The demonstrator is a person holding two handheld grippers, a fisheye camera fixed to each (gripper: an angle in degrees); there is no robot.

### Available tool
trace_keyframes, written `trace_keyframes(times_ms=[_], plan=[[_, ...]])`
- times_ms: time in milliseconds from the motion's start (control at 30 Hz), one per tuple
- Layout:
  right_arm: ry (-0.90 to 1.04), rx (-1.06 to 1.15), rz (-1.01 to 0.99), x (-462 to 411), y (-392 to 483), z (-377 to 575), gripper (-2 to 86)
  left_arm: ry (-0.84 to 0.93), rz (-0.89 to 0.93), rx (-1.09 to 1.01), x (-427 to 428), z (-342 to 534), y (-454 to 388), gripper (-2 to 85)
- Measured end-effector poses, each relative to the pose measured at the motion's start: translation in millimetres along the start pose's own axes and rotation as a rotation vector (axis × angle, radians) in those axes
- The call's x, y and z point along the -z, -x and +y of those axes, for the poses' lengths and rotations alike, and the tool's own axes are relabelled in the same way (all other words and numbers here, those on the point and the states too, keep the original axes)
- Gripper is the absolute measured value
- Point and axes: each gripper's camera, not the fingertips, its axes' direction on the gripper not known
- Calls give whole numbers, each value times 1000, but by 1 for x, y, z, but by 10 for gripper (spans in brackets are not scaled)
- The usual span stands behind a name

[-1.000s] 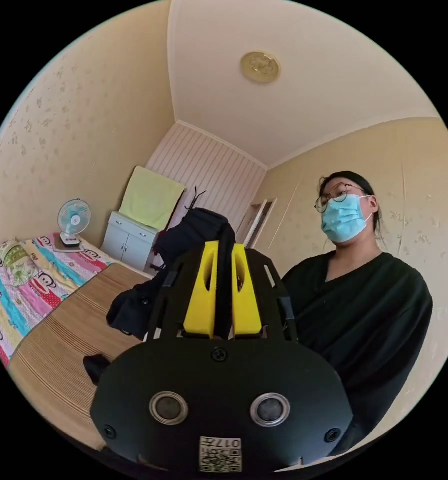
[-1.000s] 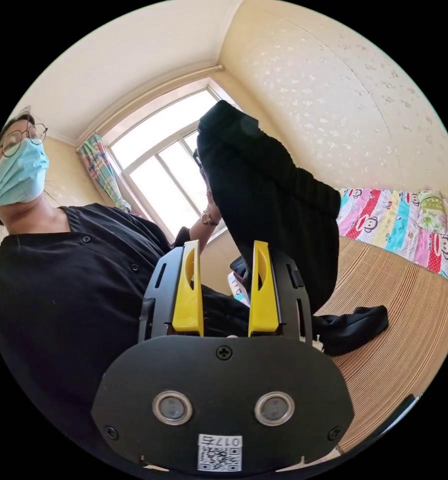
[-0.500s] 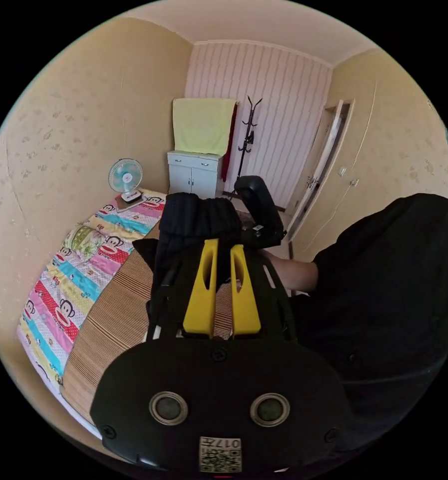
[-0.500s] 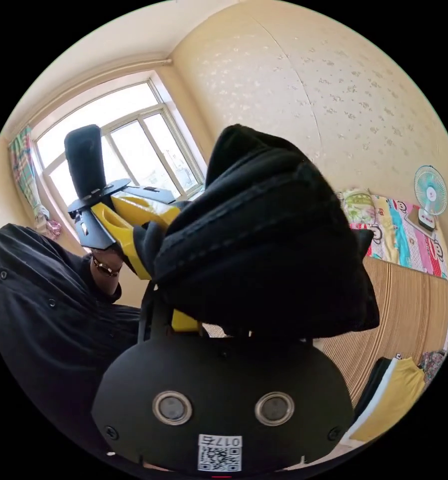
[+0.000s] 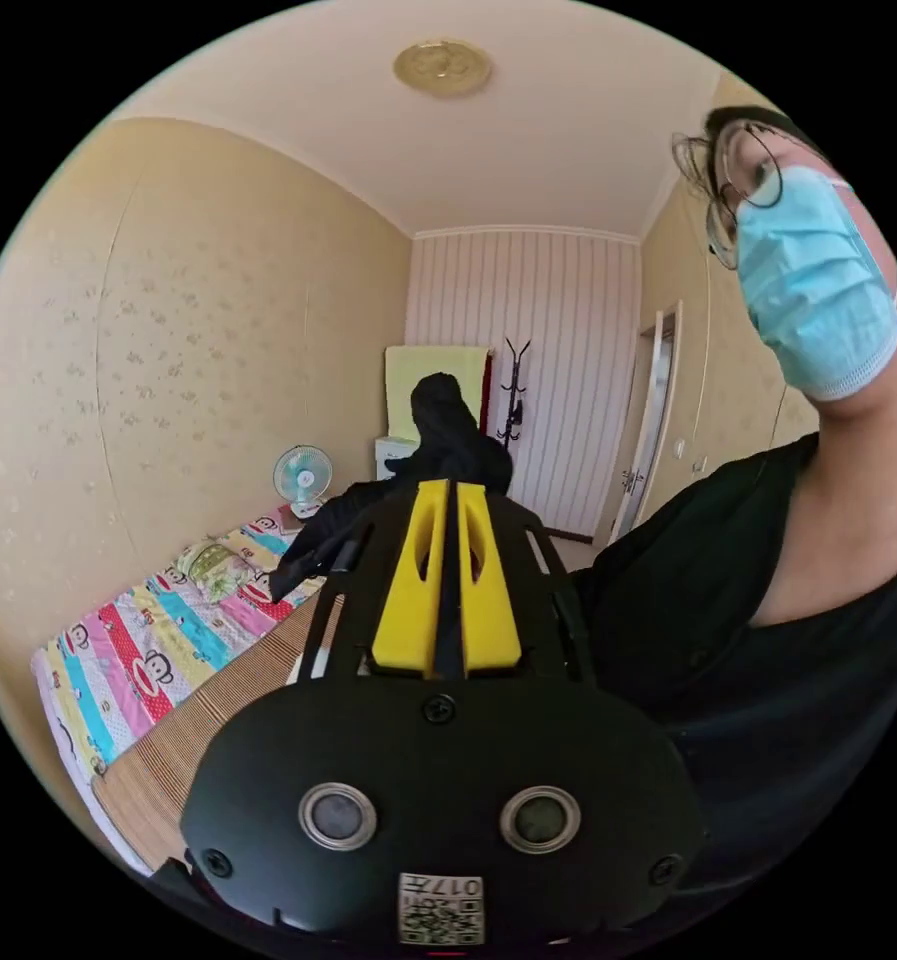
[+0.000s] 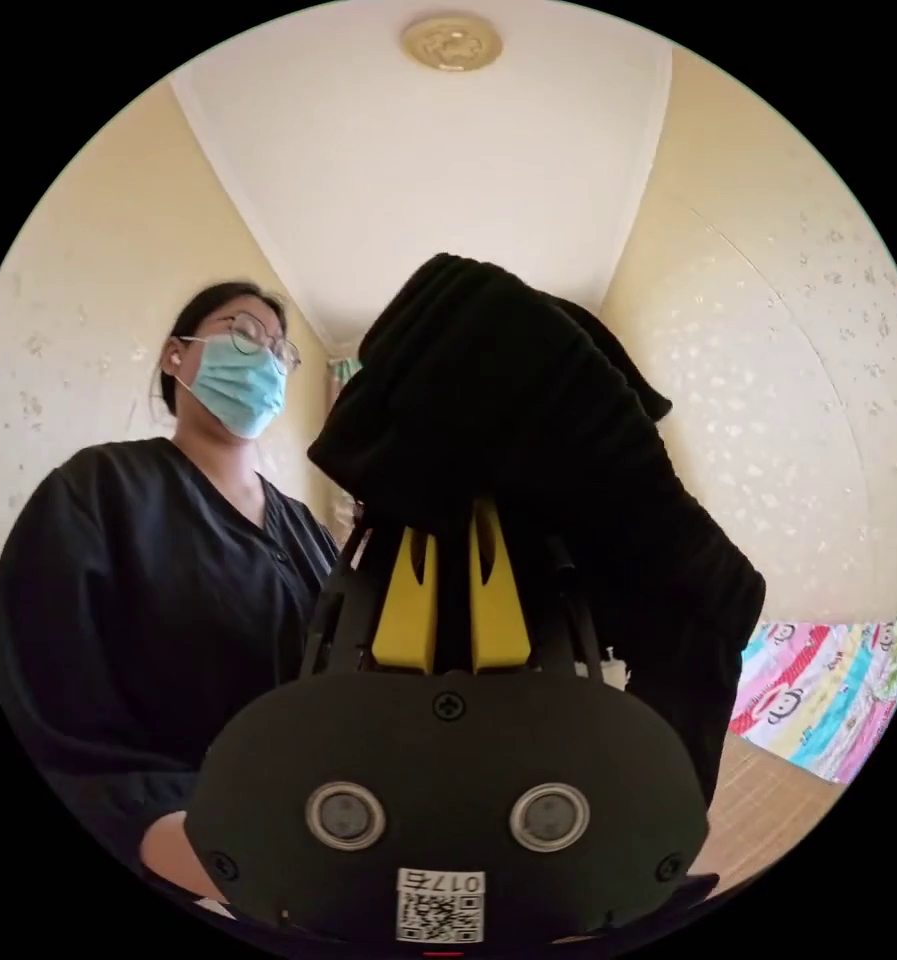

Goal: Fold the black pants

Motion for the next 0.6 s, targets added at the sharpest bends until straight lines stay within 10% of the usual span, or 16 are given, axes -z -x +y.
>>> trace_keyframes(times_ms=[333, 600], plan=[[-133, 126, -315, 26, -6, -64, 56, 248, 253, 459, -61, 105, 114, 128], [-283, 54, -659, 4, -46, -46, 63, -131, 274, 373, -32, 75, 114, 185]])
